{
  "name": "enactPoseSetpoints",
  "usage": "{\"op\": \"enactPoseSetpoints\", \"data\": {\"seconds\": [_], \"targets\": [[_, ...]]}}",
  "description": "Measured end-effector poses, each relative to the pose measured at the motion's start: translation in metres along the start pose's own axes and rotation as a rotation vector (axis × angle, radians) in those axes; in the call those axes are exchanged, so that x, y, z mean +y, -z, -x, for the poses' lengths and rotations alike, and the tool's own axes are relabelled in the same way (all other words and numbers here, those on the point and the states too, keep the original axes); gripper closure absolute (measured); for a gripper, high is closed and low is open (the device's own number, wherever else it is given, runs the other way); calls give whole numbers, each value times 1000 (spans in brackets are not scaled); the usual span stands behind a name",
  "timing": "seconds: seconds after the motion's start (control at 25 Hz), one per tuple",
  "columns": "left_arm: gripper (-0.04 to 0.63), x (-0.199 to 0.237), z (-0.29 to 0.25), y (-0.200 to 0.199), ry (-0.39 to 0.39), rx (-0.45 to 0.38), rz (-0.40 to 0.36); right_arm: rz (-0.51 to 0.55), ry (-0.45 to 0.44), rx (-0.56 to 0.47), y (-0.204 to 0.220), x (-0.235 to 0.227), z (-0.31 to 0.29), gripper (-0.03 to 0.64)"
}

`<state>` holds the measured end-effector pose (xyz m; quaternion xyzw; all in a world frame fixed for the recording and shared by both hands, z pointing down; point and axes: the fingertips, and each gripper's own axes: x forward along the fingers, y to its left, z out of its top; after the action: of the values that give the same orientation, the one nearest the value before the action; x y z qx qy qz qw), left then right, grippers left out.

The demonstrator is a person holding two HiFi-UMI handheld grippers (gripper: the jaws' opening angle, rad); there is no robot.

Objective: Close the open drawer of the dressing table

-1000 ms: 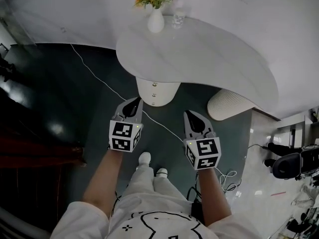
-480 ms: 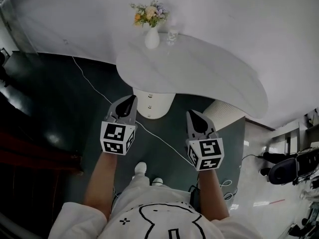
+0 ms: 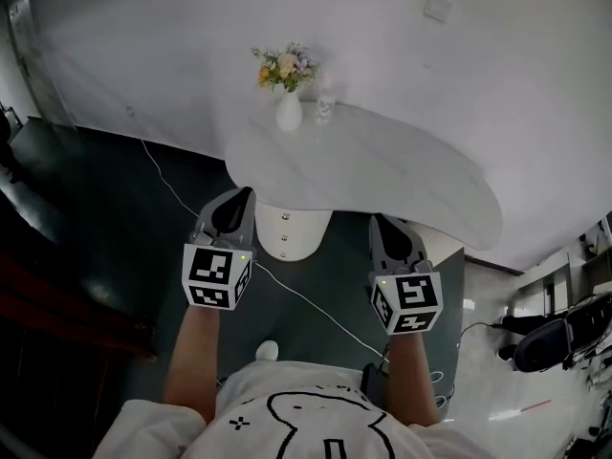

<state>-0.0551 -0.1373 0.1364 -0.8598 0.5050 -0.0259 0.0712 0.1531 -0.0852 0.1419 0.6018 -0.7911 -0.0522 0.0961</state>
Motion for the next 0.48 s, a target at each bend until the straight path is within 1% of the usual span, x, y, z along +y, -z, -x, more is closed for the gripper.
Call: {"op": "enactPoseSetpoints", "data": {"seconds": [0.2, 0.36, 0.48], "targets": [[577, 13, 6, -34, -29, -64, -28, 56, 50, -81, -38, -11, 9, 621], [577, 22, 12, -56, -47, -113, -40, 59, 85, -131, -62, -17, 16, 621], [577, 25, 15, -64, -49, -134, -47, 68, 86, -146, -71, -15, 18, 621]]}}
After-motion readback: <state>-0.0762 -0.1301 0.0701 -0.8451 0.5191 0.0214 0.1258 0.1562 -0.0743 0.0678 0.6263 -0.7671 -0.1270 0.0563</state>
